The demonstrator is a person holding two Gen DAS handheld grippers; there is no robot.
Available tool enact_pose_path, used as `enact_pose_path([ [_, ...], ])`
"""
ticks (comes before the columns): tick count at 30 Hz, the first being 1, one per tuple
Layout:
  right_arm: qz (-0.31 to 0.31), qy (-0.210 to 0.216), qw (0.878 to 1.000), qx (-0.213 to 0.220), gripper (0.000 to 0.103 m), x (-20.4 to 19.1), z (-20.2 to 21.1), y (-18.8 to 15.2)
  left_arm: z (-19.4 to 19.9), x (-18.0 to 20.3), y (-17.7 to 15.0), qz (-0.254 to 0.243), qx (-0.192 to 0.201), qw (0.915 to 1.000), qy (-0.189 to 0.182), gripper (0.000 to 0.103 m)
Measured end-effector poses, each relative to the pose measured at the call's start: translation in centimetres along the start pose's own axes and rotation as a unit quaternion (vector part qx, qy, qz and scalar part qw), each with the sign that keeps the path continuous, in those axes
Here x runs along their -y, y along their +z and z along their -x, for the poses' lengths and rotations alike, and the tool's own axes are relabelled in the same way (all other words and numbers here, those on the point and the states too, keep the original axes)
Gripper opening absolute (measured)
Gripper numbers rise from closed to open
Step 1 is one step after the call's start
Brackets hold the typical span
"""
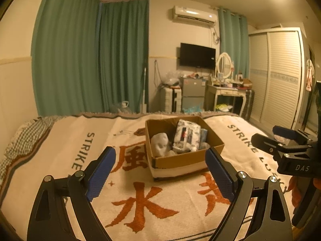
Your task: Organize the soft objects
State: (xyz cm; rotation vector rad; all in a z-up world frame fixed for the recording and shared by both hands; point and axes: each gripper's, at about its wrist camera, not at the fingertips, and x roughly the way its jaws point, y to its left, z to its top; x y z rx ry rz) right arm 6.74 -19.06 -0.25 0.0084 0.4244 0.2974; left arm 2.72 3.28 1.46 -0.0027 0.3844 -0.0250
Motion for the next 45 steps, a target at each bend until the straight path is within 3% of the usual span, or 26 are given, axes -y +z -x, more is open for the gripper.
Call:
enact_pose_path([
  [45, -0.002, 0.007, 1.000, -0.005, 0.103, -0.26, -0.34, -0.48, -0.06, -0.11, -0.21, 0.002, 0.000, 1.0000, 0.000, 0.092],
])
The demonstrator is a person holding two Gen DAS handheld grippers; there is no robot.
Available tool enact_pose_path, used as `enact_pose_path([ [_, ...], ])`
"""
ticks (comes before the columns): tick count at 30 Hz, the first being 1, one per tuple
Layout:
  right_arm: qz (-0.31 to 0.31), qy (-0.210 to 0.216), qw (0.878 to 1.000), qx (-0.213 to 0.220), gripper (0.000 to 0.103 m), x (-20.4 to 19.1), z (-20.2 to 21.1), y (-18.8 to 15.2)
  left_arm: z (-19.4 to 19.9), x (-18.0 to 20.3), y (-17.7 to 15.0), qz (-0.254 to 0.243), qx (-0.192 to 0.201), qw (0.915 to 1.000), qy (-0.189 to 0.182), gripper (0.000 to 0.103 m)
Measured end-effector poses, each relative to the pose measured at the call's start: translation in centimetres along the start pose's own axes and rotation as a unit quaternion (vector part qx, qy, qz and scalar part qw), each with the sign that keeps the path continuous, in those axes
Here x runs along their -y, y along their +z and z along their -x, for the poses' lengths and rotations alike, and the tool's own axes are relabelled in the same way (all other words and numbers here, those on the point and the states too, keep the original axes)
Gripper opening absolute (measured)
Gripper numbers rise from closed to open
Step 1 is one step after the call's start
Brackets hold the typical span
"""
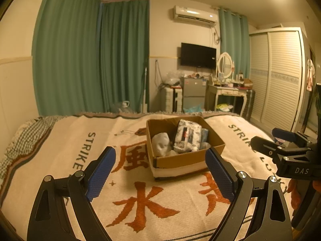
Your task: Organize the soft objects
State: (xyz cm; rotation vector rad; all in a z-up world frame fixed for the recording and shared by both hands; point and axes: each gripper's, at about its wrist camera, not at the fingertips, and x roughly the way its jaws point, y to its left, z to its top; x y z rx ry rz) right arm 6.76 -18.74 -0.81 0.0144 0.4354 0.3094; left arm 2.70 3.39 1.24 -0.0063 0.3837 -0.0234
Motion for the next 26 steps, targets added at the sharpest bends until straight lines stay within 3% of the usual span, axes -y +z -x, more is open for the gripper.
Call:
enact_pose_path([
  [26, -0.004, 0.002, 1.000, -0.004, 0.103, -0.07, -0.23, -0.31, 0.19, -0.56, 0.04, 0.005, -0.002, 1.0000, 0.001, 0.092],
])
